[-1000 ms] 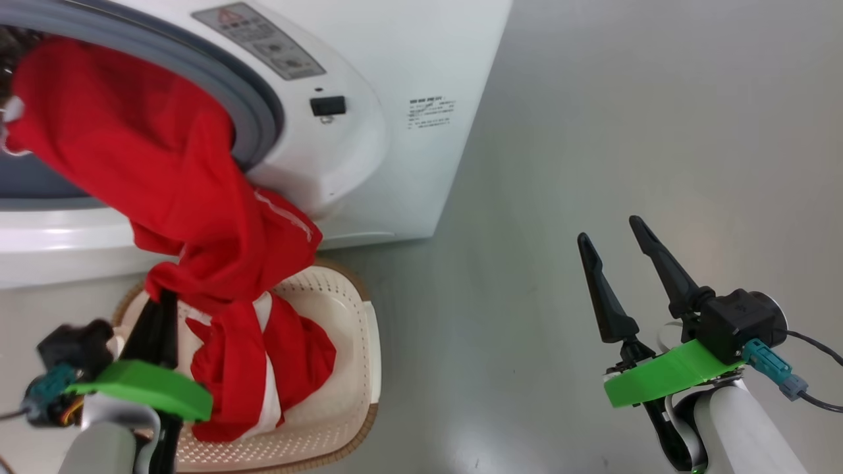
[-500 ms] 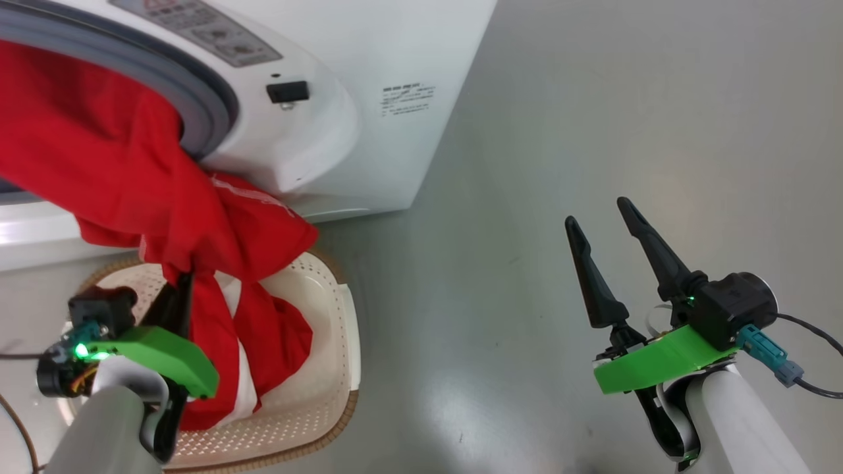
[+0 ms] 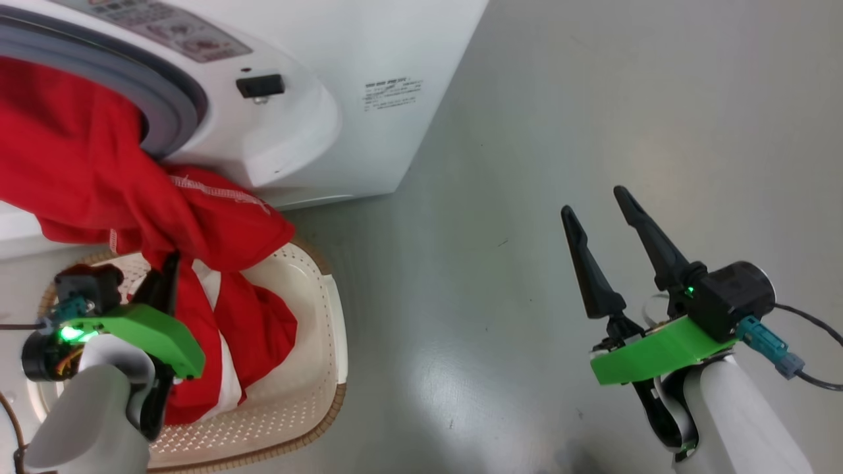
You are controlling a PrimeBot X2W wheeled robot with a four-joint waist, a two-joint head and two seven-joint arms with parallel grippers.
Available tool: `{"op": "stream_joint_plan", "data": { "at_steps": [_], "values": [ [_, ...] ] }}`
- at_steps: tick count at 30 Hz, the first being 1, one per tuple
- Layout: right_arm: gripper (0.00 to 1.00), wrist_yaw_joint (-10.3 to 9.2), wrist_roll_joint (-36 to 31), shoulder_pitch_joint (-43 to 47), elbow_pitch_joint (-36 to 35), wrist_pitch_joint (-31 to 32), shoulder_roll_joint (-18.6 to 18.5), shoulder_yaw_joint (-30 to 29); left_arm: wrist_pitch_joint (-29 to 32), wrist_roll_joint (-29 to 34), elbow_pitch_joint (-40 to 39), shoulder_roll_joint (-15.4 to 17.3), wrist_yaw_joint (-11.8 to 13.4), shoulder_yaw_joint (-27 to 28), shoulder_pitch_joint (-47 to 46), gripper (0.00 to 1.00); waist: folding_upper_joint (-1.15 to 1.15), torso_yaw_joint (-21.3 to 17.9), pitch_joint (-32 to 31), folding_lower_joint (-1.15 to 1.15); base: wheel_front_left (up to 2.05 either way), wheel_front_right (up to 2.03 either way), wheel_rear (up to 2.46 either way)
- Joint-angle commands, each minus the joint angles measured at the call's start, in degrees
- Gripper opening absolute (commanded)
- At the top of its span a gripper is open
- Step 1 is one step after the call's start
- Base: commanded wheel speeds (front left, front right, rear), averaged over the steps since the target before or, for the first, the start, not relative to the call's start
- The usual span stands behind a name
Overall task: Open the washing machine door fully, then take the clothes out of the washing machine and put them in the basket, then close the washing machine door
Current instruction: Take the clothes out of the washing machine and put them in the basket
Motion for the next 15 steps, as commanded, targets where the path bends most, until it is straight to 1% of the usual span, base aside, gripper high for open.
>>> {"op": "stream_joint_plan", "data": {
  "at_steps": [1,4,5,6,7,8,9,10,11,12,15],
  "values": [
    [1.0,0.36,0.4,-0.7,-1.5,-0.4,0.1,1.6,-0.3,-0.6,0.1,2.8,0.0,0.9,-0.7,0.0,0.0,-0.1,0.4,0.0,0.0,0.0,0.0],
    [1.0,0.36,0.4,-0.9,-1.6,-0.4,0.1,1.6,-0.3,-1.2,0.6,3.1,0.0,0.4,-1.5,0.0,0.0,-0.1,0.8,0.0,0.0,0.0,0.0],
    [1.0,0.36,0.4,-0.9,-1.5,-0.4,0.1,1.7,-0.3,-1.3,0.8,3.1,0.0,0.3,-1.7,0.1,0.0,-0.1,0.9,0.0,0.0,0.0,0.0],
    [1.0,0.36,0.5,-1.0,-1.5,-0.4,0.1,1.7,-0.3,-1.5,0.9,3.2,0.0,0.1,-1.8,0.24,0.0,-0.1,0.9,0.0,0.0,0.0,0.0],
    [1.0,0.36,0.5,-1.0,-1.5,-0.4,0.1,1.7,-0.3,-1.5,0.9,3.2,0.0,0.1,-1.8,0.24,0.0,-0.1,0.9,0.0,0.0,0.0,0.0],
    [1.0,0.36,0.5,-1.0,-1.5,-0.4,0.1,1.7,-0.3,-1.7,1.0,3.2,0.0,0.0,-1.9,0.35,0.0,-0.1,0.9,0.0,0.0,0.0,0.0],
    [1.0,0.36,0.5,-1.0,-1.4,-0.4,0.1,1.7,-0.3,-1.8,1.0,3.2,0.0,-0.2,-2.0,0.49,0.0,0.0,0.8,0.0,0.0,0.0,0.0],
    [1.0,0.36,0.5,-1.0,-1.4,-0.4,0.1,1.6,-0.3,-2.0,1.0,3.2,0.0,-0.4,-2.1,0.75,0.0,0.0,0.8,0.0,0.0,0.0,0.0],
    [1.0,0.36,0.5,-1.1,-1.3,-0.4,0.1,1.6,-0.3,-2.1,1.0,3.3,0.0,-0.6,-2.1,0.94,0.0,0.1,0.8,0.0,0.0,0.0,0.0],
    [1.0,0.36,0.5,-1.1,-1.3,-0.4,0.1,1.5,-0.3,-2.3,0.9,3.3,0.0,-0.8,-2.1,1.0,0.0,0.1,0.7,0.0,0.0,0.0,0.0],
    [1.0,0.36,0.5,-1.1,-1.1,-0.4,0.1,1.4,-0.3,-2.7,0.4,3.3,0.0,-1.0,-2.0,1.0,0.0,0.4,0.4,0.0,0.0,0.0,0.0]
  ]
}}
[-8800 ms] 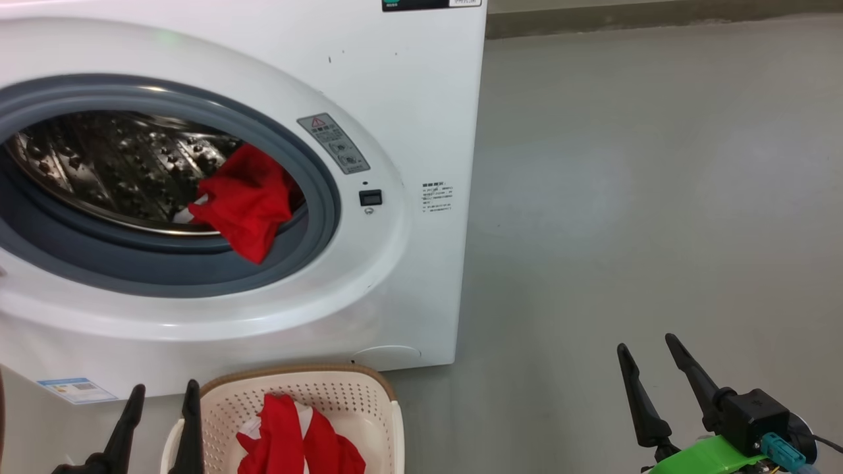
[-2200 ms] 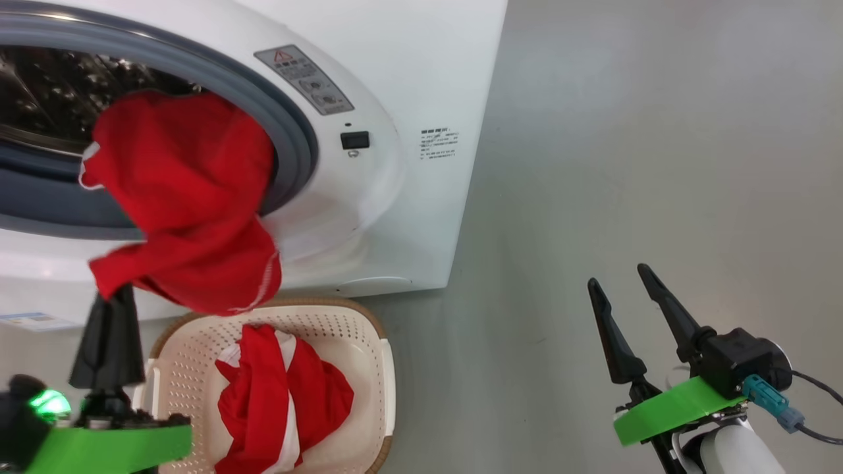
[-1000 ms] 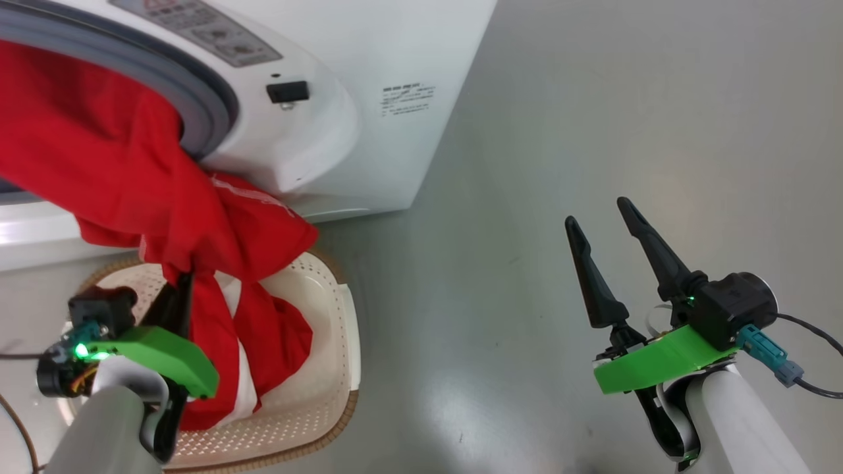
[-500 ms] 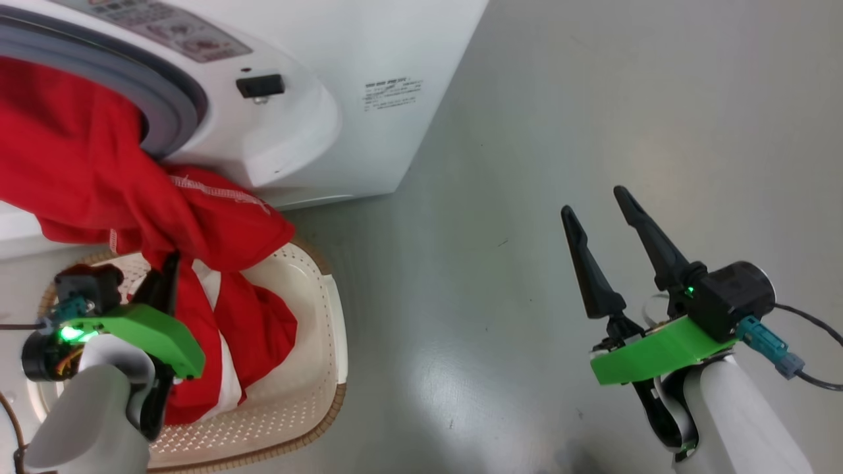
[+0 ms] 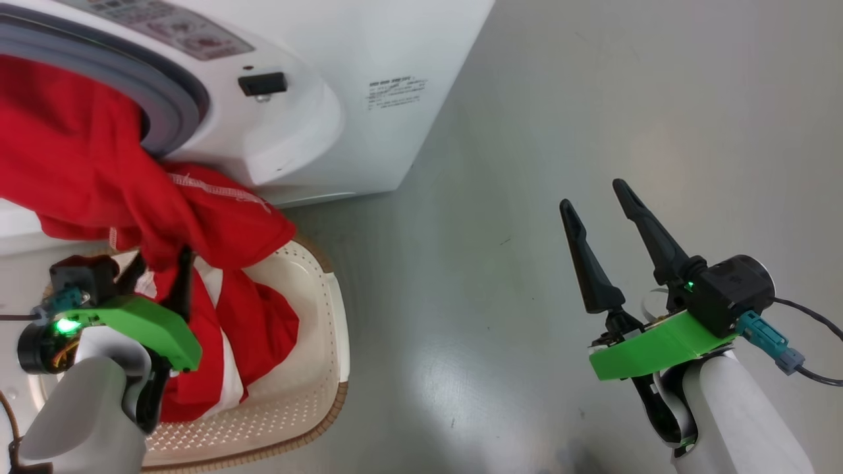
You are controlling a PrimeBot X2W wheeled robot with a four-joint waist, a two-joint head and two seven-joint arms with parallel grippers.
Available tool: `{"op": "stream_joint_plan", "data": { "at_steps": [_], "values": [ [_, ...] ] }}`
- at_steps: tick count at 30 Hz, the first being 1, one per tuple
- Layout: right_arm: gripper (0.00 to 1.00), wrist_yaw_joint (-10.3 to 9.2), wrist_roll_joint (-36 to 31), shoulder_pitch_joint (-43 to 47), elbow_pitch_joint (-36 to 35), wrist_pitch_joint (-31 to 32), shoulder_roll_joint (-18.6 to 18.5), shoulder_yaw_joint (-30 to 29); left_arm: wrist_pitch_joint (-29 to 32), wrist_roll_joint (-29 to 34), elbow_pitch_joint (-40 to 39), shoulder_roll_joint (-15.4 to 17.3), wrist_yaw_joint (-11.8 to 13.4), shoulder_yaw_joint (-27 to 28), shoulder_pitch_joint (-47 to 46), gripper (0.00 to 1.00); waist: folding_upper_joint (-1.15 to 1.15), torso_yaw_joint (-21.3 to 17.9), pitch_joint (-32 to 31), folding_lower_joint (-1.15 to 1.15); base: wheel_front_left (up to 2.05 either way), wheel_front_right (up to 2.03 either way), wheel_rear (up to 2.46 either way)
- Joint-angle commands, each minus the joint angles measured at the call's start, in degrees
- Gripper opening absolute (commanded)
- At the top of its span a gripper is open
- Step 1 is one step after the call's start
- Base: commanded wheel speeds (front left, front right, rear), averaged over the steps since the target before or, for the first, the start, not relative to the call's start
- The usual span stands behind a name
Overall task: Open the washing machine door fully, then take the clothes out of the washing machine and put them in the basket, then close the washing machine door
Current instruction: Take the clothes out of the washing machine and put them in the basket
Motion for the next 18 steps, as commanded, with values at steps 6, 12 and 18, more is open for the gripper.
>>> {"op": "stream_joint_plan", "data": {
  "at_steps": [6,12,18],
  "values": [
    [1.0,0.36,0.3,0.4,-0.4,-0.4,0.1,0.7,-0.3,-1.4,-2.7,2.0,0.0,2.0,1.3,1.0,0.0,0.8,-2.0,0.0,0.0,0.0,0.0],
    [1.0,0.36,0.0,1.2,-0.1,-0.4,0.1,0.0,-0.3,-1.3,-5.4,1.5,0.0,3.4,4.0,1.0,0.0,1.5,-4.0,0.0,0.0,0.0,0.0],
    [1.0,0.36,-0.4,1.7,-0.1,-0.4,0.1,-0.5,-0.3,0.0,-10.9,1.3,0.0,5.8,6.7,1.0,0.0,2.4,-5.2,0.0,0.0,0.0,0.0]
  ]
}}
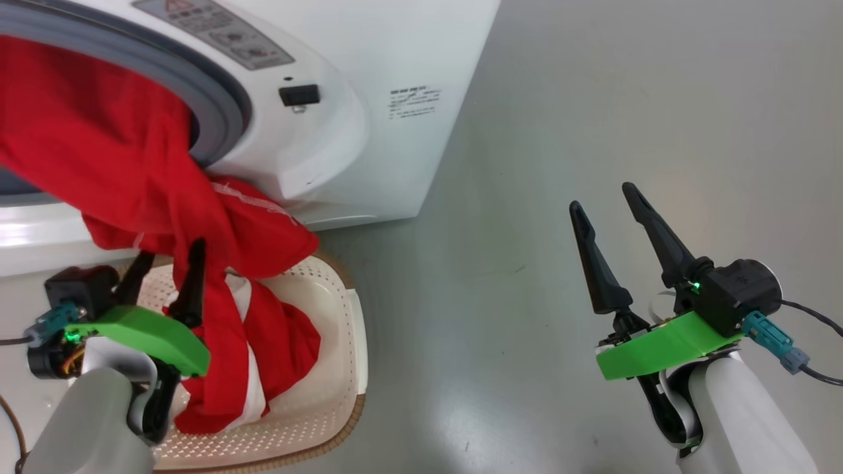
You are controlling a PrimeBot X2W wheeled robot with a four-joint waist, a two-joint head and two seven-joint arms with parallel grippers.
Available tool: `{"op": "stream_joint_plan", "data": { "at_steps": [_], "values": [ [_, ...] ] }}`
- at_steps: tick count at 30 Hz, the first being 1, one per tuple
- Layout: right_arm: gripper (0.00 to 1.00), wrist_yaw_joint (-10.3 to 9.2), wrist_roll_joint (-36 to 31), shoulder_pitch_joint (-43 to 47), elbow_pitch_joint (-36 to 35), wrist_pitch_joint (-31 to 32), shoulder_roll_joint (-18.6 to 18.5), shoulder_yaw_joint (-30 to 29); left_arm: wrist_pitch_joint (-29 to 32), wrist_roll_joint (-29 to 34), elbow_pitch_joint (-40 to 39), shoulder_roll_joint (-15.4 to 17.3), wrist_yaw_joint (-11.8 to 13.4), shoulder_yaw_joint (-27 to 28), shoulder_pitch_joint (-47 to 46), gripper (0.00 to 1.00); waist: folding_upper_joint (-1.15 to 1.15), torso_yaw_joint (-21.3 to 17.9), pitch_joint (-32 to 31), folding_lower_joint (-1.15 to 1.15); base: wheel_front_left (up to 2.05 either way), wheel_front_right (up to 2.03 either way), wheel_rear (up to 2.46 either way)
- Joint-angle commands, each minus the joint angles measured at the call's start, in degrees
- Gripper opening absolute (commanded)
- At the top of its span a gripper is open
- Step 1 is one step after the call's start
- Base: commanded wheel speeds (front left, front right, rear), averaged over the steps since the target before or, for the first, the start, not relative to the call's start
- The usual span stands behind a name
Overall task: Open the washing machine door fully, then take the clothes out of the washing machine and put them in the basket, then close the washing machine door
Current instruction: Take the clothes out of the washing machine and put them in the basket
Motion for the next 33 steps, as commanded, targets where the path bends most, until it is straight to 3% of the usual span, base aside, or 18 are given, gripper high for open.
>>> {"op": "stream_joint_plan", "data": {
  "at_steps": [1,17,33],
  "values": [
    [1.0,0.36,-0.4,1.5,-1.2,-0.4,0.1,0.7,-0.3,1.2,-2.7,1.9,0.0,2.8,1.9,1.0,0.0,0.5,-0.5,0.0,0.0,0.0,0.0],
    [1.0,0.36,-1.5,2.9,-1.3,-0.4,0.1,-0.4,-0.3,7.5,-26.4,0.9,0.0,13.4,13.6,1.0,0.0,2.6,-2.0,0.0,0.0,0.0,0.0],
    [1.0,0.36,-1.8,3.4,-1.1,-0.4,0.1,-0.2,-0.3,10.2,-43.4,-1.0,0.0,19.9,24.0,1.0,0.0,2.9,-2.9,0.0,0.0,0.0,0.0]
  ]
}}
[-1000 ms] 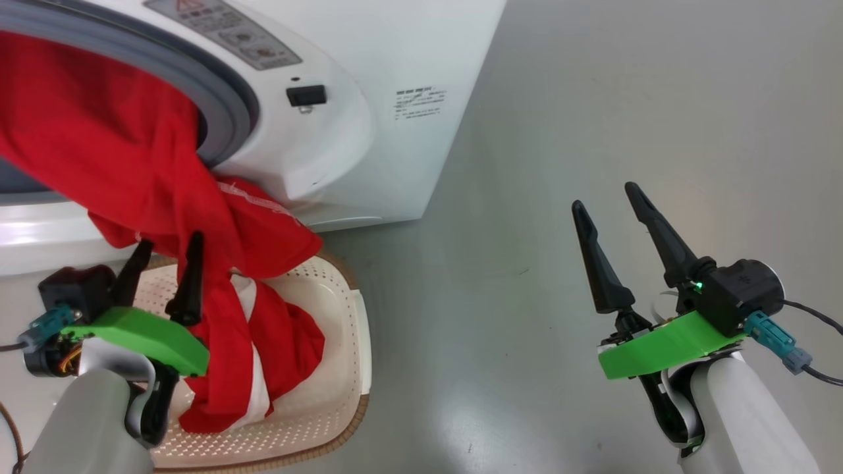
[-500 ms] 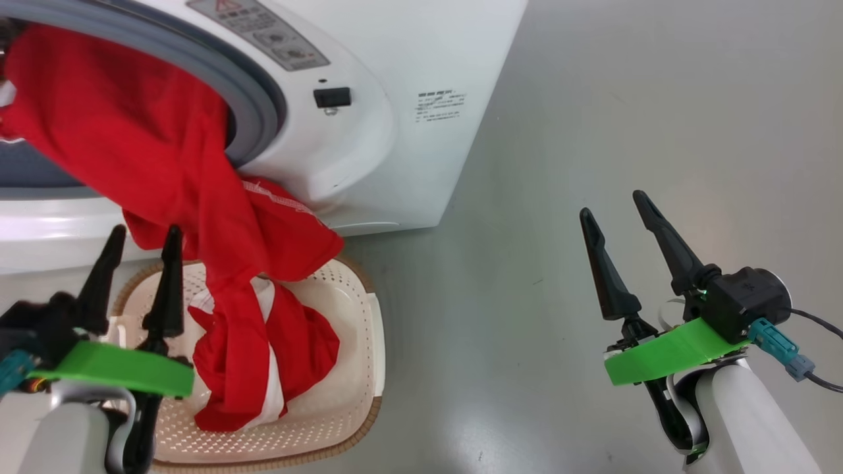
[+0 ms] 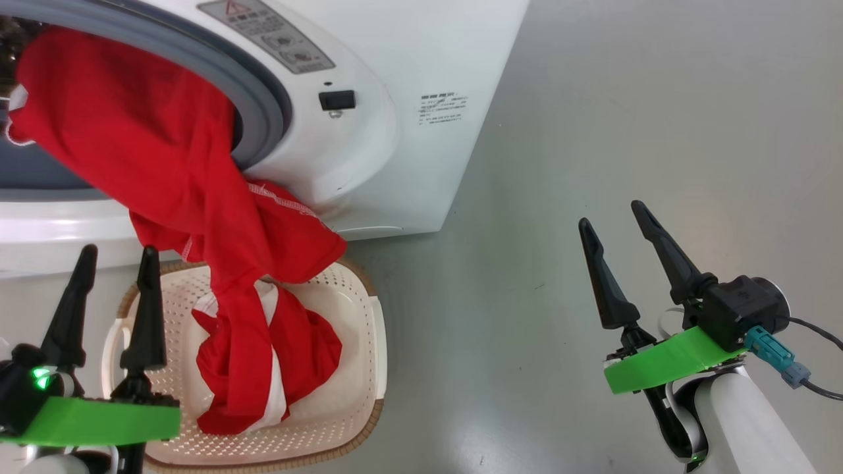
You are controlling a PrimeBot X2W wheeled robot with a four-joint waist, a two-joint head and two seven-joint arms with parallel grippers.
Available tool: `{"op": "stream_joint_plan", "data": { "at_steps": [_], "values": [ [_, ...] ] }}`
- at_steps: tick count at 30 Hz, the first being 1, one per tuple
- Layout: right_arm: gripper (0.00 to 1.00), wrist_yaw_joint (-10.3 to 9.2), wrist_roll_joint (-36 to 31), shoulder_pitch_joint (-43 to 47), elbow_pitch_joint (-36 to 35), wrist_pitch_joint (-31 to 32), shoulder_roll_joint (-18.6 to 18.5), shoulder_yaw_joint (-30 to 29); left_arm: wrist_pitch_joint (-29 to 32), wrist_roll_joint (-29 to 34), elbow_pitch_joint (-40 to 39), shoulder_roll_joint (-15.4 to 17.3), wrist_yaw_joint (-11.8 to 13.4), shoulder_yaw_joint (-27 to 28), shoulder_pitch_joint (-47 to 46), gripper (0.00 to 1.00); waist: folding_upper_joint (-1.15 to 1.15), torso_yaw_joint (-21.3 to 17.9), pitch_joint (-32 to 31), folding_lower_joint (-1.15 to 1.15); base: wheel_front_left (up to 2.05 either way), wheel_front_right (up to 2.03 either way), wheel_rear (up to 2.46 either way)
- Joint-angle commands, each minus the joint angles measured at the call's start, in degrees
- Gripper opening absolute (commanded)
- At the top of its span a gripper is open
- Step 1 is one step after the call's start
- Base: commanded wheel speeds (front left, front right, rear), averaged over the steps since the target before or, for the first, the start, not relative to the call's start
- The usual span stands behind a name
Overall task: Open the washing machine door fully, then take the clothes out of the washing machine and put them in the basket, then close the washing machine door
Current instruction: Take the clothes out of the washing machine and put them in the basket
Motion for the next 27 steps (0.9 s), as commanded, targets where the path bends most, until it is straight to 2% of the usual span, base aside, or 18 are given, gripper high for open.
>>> {"op": "stream_joint_plan", "data": {
  "at_steps": [1,8,14,27],
  "values": [
    [1.0,0.36,-0.3,0.9,-1.1,-0.4,0.1,1.3,-0.3,0.7,-1.9,1.1,0.0,2.4,1.0,1.0,0.0,0.0,0.0,0.0,0.0,0.0,0.0],
    [1.0,0.36,-0.1,1.0,-1.0,-0.4,0.1,1.3,-0.3,-0.2,-2.7,0.3,0.0,2.8,1.8,1.0,0.0,0.0,-0.1,0.0,0.0,0.0,0.0],
    [1.0,0.36,-0.1,0.9,-0.9,-0.4,0.1,1.5,-0.3,-2.1,0.0,0.7,0.0,2.6,-0.2,1.0,0.0,0.1,0.0,0.0,0.0,0.0,0.0],
    [1.0,0.36,0.0,0.2,-1.0,-0.4,0.1,1.8,-0.3,-4.9,15.7,6.6,0.0,-1.1,-15.1,1.0,0.0,0.0,1.3,0.0,0.0,0.0,0.0]
  ]
}}
